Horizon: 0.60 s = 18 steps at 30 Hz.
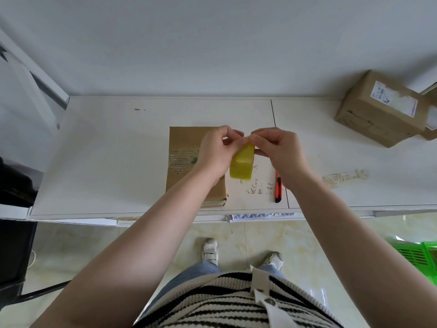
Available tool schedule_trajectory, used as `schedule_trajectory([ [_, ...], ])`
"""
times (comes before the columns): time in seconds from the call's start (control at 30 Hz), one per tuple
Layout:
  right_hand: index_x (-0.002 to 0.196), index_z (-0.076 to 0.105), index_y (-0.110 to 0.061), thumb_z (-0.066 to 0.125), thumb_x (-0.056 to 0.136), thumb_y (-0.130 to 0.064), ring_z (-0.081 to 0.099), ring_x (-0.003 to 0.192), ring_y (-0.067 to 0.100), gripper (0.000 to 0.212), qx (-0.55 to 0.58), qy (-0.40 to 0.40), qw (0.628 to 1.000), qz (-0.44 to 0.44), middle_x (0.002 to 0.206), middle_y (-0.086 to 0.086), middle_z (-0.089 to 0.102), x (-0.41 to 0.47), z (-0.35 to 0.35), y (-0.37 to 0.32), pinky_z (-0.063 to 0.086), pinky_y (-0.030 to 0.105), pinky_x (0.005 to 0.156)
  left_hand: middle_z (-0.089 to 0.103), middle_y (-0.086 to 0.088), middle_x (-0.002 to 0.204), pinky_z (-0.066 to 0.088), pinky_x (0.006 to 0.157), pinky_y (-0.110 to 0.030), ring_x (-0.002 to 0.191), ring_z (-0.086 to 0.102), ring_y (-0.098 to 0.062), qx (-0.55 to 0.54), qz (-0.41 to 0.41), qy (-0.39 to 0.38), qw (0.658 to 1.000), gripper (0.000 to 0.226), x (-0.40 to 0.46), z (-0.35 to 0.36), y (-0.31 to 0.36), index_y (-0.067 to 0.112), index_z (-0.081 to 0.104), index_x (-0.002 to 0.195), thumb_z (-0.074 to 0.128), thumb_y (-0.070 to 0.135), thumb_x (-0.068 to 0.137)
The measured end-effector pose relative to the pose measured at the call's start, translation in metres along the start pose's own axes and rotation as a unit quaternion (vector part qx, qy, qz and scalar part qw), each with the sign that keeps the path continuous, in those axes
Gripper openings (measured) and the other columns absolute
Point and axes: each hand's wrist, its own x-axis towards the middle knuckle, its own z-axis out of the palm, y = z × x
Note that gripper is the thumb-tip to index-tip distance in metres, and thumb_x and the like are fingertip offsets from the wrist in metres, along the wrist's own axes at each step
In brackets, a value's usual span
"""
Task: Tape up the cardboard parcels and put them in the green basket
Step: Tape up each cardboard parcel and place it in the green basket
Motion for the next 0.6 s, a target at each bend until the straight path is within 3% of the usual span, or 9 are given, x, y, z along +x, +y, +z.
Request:
schedule_trajectory([
  [0.1, 0.112, 0.068, -0.031, 0.07, 0.088, -0.024, 0.066, 0.098, 0.014, 0.025, -0.039, 0.053, 0.997, 0.034, 0.109, -0.003, 0.068, 0.005, -0.012, 0.008, 0.053, 0.029, 0.087, 0.072, -0.002, 0.09, 0.053, 0.083, -0.033, 0.087, 0.066, -0.016, -0.2, -0.114, 0.024, 0.973, 0.013, 0.005, -0.005, 0.002, 0.009, 0.062, 0.077, 0.068, 0.009, 0.089],
  [0.17, 0.12, 0.067, -0.023, 0.062, 0.094, -0.032, 0.064, 0.108, 0.02, 0.028, -0.018, 0.003, 0.992, 0.127, 0.114, 0.0, 0.069, 0.005, -0.02, 0.012, 0.053, 0.037, 0.092, 0.072, -0.006, 0.083, 0.055, 0.08, -0.029, 0.082, 0.068, -0.018, -0.323, -0.153, 0.022, 0.934, 0.01, 0.007, -0.01, 0.005, 0.005, 0.065, 0.081, 0.066, 0.008, 0.09],
  [0.23, 0.119, 0.066, -0.014, 0.055, 0.097, -0.035, 0.068, 0.105, 0.027, 0.032, 0.07, -0.055, 0.974, 0.208, 0.11, 0.006, 0.072, 0.001, -0.022, 0.014, 0.057, 0.04, 0.086, 0.071, -0.006, 0.078, 0.057, 0.076, -0.026, 0.078, 0.068, -0.018, -0.344, -0.167, 0.005, 0.924, 0.013, 0.009, -0.01, 0.008, 0.007, 0.063, 0.076, 0.069, 0.011, 0.087],
  [0.33, 0.114, 0.067, -0.01, 0.056, 0.096, -0.031, 0.071, 0.092, 0.023, 0.03, 0.129, -0.066, 0.967, 0.209, 0.107, 0.011, 0.073, -0.001, -0.025, 0.014, 0.058, 0.029, 0.07, 0.071, -0.007, 0.08, 0.057, 0.076, -0.026, 0.083, 0.07, -0.02, -0.318, -0.195, -0.017, 0.928, 0.019, 0.012, -0.008, 0.01, 0.012, 0.056, 0.075, 0.072, 0.01, 0.085],
  [0.4, 0.114, 0.068, -0.01, 0.06, 0.093, -0.03, 0.071, 0.087, 0.019, 0.03, 0.137, -0.056, 0.968, 0.202, 0.103, 0.01, 0.074, -0.003, -0.031, 0.014, 0.057, 0.026, 0.066, 0.07, -0.01, 0.086, 0.056, 0.079, -0.028, 0.083, 0.069, -0.022, -0.32, -0.216, -0.039, 0.922, 0.02, 0.019, -0.011, 0.012, 0.014, 0.053, 0.088, 0.071, 0.004, 0.084],
  [0.43, 0.112, 0.068, -0.01, 0.061, 0.093, -0.029, 0.071, 0.084, 0.017, 0.028, 0.137, -0.052, 0.97, 0.196, 0.1, 0.008, 0.075, -0.003, -0.035, 0.015, 0.057, 0.026, 0.065, 0.068, -0.011, 0.091, 0.055, 0.08, -0.029, 0.082, 0.067, -0.022, -0.309, -0.22, -0.055, 0.924, 0.027, 0.023, -0.012, 0.014, 0.016, 0.051, 0.096, 0.071, 0.002, 0.083],
  [0.5, 0.105, 0.072, -0.015, 0.063, 0.092, -0.024, 0.071, 0.081, 0.014, 0.019, 0.132, -0.042, 0.974, 0.181, 0.096, 0.004, 0.076, -0.001, -0.043, 0.017, 0.058, 0.026, 0.065, 0.063, -0.007, 0.101, 0.051, 0.075, -0.025, 0.083, 0.062, -0.016, -0.19, -0.188, -0.064, 0.961, 0.032, 0.028, -0.012, 0.015, 0.02, 0.051, 0.102, 0.073, 0.006, 0.083],
  [0.53, 0.101, 0.073, -0.017, 0.064, 0.092, -0.022, 0.071, 0.08, 0.014, 0.014, 0.124, -0.033, 0.976, 0.175, 0.094, 0.003, 0.076, 0.001, -0.046, 0.018, 0.058, 0.027, 0.066, 0.062, -0.002, 0.098, 0.047, 0.072, -0.02, 0.081, 0.059, -0.011, -0.081, -0.145, -0.053, 0.985, 0.026, 0.029, -0.009, 0.013, 0.021, 0.055, 0.098, 0.074, 0.01, 0.084],
  [0.6, 0.097, 0.075, -0.02, 0.066, 0.091, -0.02, 0.072, 0.079, 0.017, 0.011, 0.099, -0.011, 0.981, 0.168, 0.095, 0.005, 0.075, 0.004, -0.05, 0.019, 0.059, 0.029, 0.068, 0.061, 0.009, 0.082, 0.042, 0.065, -0.013, 0.072, 0.053, -0.003, 0.093, -0.044, -0.022, 0.994, 0.01, 0.027, -0.001, 0.009, 0.02, 0.062, 0.085, 0.071, 0.018, 0.088],
])
